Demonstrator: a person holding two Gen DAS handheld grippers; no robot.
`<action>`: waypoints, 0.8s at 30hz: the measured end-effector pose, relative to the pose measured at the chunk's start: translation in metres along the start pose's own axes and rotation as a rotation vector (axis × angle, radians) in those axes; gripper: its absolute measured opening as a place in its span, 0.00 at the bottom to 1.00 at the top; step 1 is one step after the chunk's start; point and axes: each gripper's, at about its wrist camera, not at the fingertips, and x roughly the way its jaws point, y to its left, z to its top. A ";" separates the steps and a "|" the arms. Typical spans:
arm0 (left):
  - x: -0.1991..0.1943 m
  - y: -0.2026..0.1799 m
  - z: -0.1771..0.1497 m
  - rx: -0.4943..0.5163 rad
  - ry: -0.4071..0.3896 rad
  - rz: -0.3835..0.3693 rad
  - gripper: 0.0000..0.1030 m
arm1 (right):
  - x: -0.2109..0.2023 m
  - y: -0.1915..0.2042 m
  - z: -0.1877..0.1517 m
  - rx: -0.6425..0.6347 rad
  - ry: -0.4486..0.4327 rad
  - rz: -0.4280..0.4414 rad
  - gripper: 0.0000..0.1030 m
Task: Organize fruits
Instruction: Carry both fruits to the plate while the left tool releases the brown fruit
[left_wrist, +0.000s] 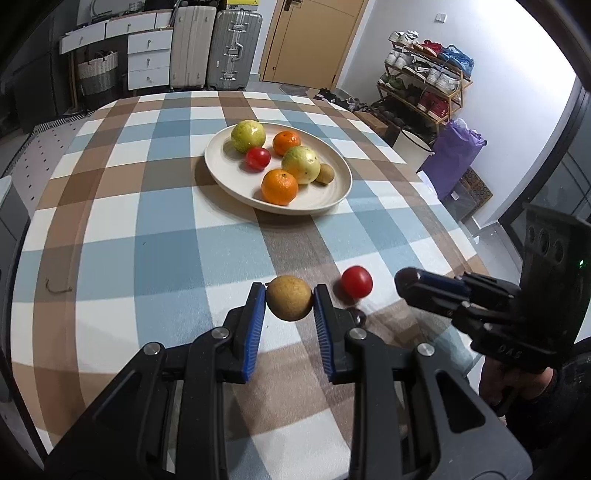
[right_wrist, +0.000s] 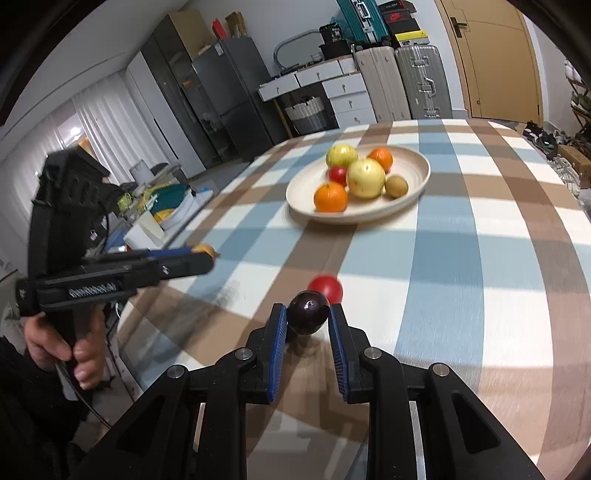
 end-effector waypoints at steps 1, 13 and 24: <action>0.002 0.001 0.003 -0.003 0.002 -0.003 0.23 | -0.001 -0.001 0.004 0.002 -0.007 0.006 0.23; 0.039 0.007 0.062 -0.031 0.006 -0.033 0.23 | 0.011 -0.019 0.064 0.008 -0.056 0.057 0.23; 0.073 0.007 0.120 -0.020 0.024 -0.058 0.23 | 0.040 -0.040 0.104 0.029 -0.041 0.072 0.23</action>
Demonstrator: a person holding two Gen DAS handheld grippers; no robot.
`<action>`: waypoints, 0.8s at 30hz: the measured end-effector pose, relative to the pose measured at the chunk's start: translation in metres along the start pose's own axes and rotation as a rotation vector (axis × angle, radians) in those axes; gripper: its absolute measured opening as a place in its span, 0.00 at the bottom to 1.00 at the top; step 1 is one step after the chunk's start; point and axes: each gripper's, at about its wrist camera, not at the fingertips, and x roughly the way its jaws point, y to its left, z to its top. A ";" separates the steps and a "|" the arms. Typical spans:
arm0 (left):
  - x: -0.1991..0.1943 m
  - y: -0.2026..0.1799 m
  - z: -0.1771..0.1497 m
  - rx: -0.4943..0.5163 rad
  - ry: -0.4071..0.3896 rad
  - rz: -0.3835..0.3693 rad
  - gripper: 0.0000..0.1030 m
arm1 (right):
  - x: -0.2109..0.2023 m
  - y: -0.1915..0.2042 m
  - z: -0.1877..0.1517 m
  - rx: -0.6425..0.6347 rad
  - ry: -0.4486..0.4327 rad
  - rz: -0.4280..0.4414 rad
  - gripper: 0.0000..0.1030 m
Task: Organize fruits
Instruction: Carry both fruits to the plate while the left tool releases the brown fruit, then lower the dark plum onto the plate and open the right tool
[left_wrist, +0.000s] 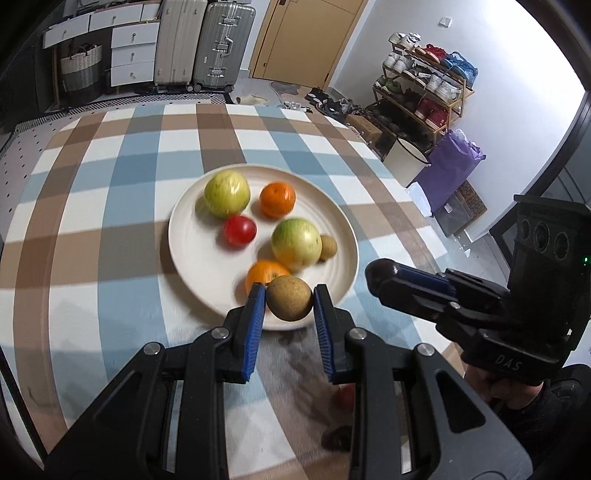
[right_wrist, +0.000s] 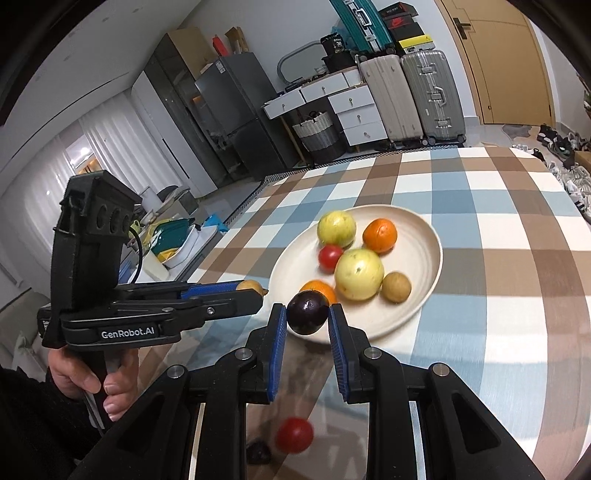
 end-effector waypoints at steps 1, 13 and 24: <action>0.003 0.001 0.005 0.000 0.000 -0.001 0.23 | 0.002 -0.003 0.004 0.003 0.000 0.001 0.23; 0.047 0.005 0.058 0.008 0.036 -0.004 0.23 | 0.024 -0.036 0.045 0.043 -0.010 -0.013 0.23; 0.079 0.007 0.079 0.038 0.058 0.012 0.23 | 0.048 -0.068 0.056 0.098 0.017 -0.043 0.23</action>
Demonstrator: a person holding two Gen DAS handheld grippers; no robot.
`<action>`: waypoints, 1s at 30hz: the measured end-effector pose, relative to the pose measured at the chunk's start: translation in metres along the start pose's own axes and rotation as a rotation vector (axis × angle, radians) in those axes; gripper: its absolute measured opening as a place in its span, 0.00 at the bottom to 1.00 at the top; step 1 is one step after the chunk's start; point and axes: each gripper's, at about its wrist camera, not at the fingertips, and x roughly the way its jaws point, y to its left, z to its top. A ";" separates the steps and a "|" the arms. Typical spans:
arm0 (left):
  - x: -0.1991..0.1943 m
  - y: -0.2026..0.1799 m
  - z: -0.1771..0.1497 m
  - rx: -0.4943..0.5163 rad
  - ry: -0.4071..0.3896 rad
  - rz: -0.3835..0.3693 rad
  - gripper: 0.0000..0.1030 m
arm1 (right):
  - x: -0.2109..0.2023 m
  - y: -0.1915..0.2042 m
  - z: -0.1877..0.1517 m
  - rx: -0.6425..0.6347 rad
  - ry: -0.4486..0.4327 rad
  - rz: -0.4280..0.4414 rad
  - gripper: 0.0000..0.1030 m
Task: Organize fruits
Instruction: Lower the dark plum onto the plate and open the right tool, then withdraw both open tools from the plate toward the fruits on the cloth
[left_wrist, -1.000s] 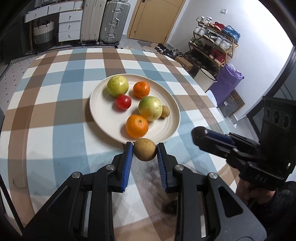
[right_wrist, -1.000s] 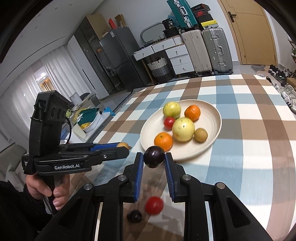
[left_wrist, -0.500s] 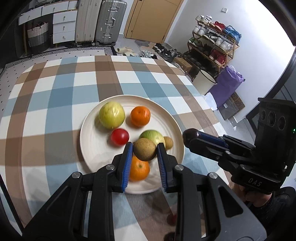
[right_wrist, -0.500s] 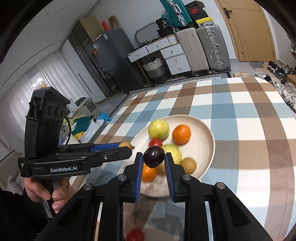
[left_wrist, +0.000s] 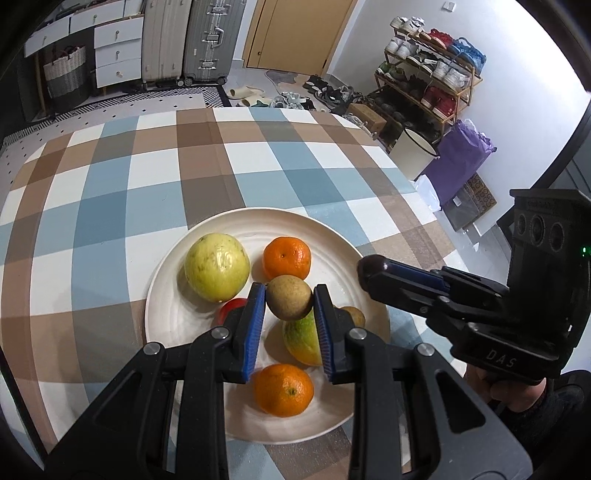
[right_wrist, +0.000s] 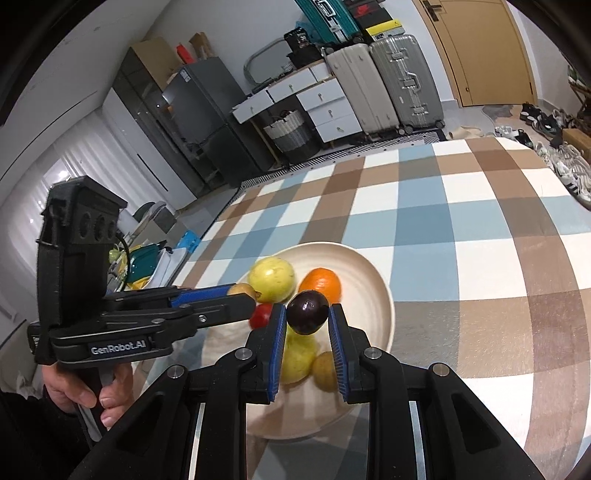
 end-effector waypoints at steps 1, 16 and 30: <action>0.001 0.000 0.000 -0.001 -0.002 -0.001 0.23 | 0.001 -0.001 0.000 0.001 0.001 0.000 0.23; 0.006 0.005 0.000 -0.017 0.010 0.011 0.35 | 0.016 0.001 0.001 -0.015 0.014 -0.039 0.25; -0.018 -0.008 -0.018 -0.015 -0.010 -0.004 0.52 | -0.010 0.006 -0.007 0.000 -0.050 -0.047 0.51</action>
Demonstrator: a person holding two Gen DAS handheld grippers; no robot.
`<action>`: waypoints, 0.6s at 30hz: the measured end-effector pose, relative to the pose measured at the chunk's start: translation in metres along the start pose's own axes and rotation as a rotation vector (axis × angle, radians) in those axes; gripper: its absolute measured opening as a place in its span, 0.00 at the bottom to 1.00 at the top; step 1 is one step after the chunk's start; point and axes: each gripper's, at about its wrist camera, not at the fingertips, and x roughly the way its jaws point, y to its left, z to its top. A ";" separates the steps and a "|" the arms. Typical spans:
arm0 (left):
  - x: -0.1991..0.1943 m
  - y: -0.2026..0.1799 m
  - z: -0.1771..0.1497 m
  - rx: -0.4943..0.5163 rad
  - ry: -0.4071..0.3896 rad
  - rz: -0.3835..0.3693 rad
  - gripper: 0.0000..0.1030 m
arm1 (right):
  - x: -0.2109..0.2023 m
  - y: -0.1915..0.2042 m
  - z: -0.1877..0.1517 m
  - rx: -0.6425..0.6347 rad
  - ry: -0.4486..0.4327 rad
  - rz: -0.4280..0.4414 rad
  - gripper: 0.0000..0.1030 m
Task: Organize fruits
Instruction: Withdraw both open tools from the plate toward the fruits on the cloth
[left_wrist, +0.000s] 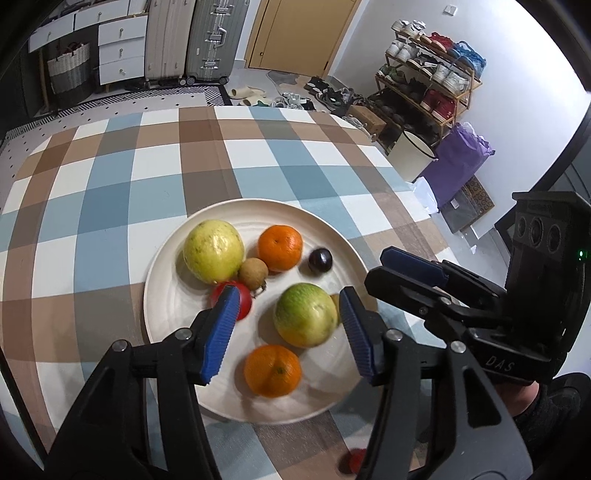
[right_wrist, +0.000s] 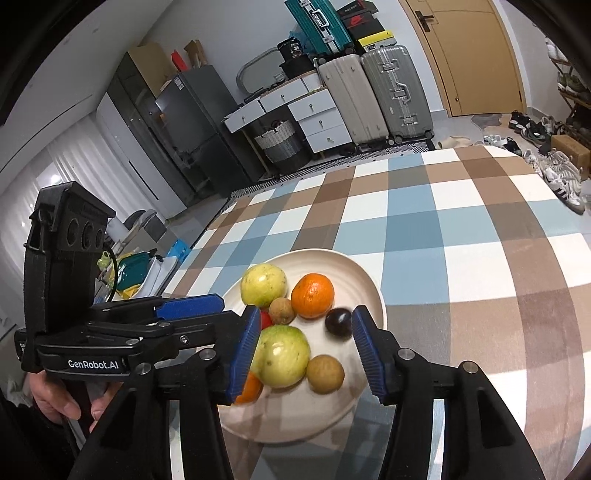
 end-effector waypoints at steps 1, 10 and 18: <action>-0.002 -0.002 -0.002 0.004 -0.002 0.001 0.52 | -0.003 0.001 -0.001 0.001 -0.002 -0.001 0.51; -0.032 -0.014 -0.022 0.006 -0.038 0.016 0.58 | -0.031 0.011 -0.009 -0.008 -0.043 -0.004 0.63; -0.052 -0.026 -0.052 0.027 -0.069 0.070 0.72 | -0.054 0.024 -0.023 -0.033 -0.078 -0.006 0.69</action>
